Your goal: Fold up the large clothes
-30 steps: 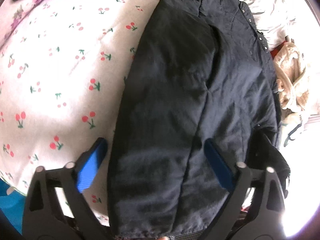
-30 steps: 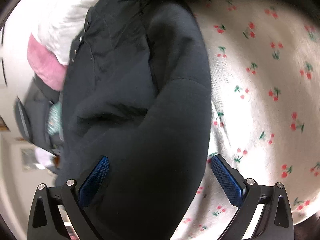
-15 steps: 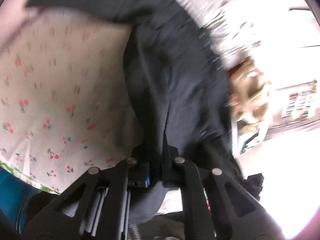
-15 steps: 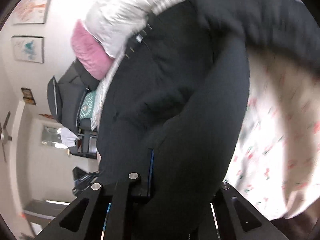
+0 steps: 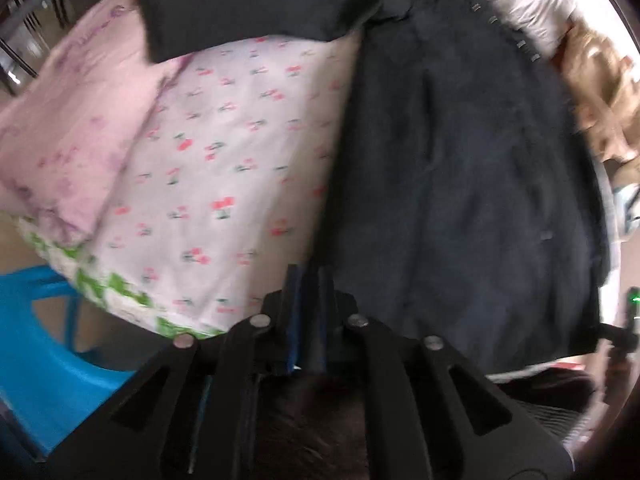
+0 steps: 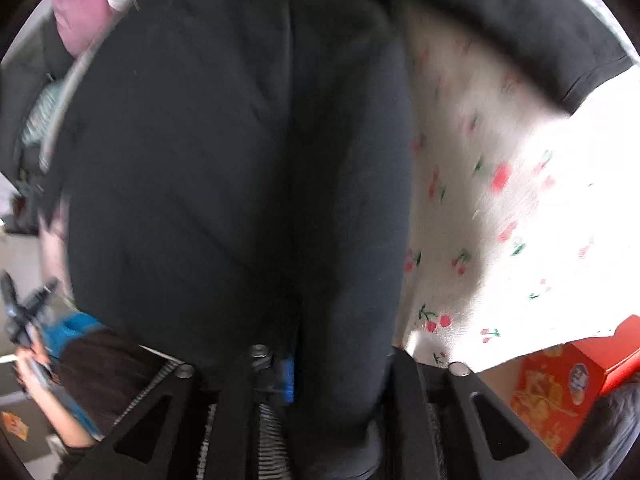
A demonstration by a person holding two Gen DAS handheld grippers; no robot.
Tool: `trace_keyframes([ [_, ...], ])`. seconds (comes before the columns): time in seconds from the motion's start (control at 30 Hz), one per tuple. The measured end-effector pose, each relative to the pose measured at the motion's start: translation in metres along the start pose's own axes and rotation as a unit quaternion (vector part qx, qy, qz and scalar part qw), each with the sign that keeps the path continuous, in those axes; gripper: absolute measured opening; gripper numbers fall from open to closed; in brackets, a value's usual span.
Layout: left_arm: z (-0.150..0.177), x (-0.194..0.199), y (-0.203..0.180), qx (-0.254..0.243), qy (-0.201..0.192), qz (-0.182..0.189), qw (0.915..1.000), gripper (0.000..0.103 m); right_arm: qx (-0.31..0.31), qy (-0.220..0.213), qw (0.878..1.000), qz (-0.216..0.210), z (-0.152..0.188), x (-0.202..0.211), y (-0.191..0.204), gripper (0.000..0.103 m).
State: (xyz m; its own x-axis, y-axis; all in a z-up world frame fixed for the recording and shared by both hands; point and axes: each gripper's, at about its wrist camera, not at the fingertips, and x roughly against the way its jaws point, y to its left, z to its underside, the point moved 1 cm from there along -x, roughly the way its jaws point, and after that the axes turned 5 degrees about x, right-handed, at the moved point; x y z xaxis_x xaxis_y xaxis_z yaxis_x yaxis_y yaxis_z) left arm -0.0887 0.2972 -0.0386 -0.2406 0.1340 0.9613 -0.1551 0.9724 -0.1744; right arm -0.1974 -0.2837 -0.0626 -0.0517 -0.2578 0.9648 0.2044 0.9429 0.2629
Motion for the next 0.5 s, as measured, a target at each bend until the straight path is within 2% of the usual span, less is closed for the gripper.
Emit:
trace_keyframes([
  [0.03,0.000,0.003,0.003,0.003,-0.008,-0.002,1.0000,0.029,0.012,-0.001,1.000,0.014,-0.004,-0.003,0.005,0.036],
  [0.07,-0.002,0.008,0.003,0.006,-0.017,0.005,0.9998,0.036,0.017,-0.004,1.000,0.023,-0.007,0.000,0.007,0.041],
  [0.1,-0.002,0.014,0.003,0.006,-0.029,0.015,0.9994,0.052,0.023,-0.011,0.999,0.036,-0.008,0.004,0.016,0.056],
  [0.13,-0.003,0.024,0.002,0.004,-0.045,0.024,0.9987,0.065,0.029,-0.024,0.998,0.052,-0.011,0.012,0.020,0.065],
  [0.2,-0.005,0.036,0.000,-0.001,-0.074,0.029,0.9968,0.070,0.039,-0.063,0.994,0.086,-0.019,0.038,0.029,0.072],
  [0.27,-0.008,0.047,-0.014,-0.006,-0.099,0.038,0.9944,0.077,0.034,-0.092,0.991,0.092,-0.022,0.058,0.029,0.078],
  [0.3,-0.012,0.049,-0.021,-0.007,-0.106,0.045,0.9934,0.084,0.027,-0.111,0.990,0.087,-0.027,0.068,0.029,0.081],
  [0.37,-0.027,0.043,-0.053,-0.008,-0.113,0.066,0.9913,0.085,0.005,-0.135,0.988,0.081,-0.032,0.079,0.026,0.082],
  [0.4,-0.030,0.045,-0.064,-0.010,-0.112,0.076,0.9907,0.085,-0.012,-0.142,0.987,0.080,-0.045,0.084,0.020,0.082],
  [0.5,-0.039,0.036,-0.101,-0.025,-0.101,0.104,0.9891,0.086,-0.078,-0.167,0.979,0.083,-0.062,0.103,-0.019,0.082],
])
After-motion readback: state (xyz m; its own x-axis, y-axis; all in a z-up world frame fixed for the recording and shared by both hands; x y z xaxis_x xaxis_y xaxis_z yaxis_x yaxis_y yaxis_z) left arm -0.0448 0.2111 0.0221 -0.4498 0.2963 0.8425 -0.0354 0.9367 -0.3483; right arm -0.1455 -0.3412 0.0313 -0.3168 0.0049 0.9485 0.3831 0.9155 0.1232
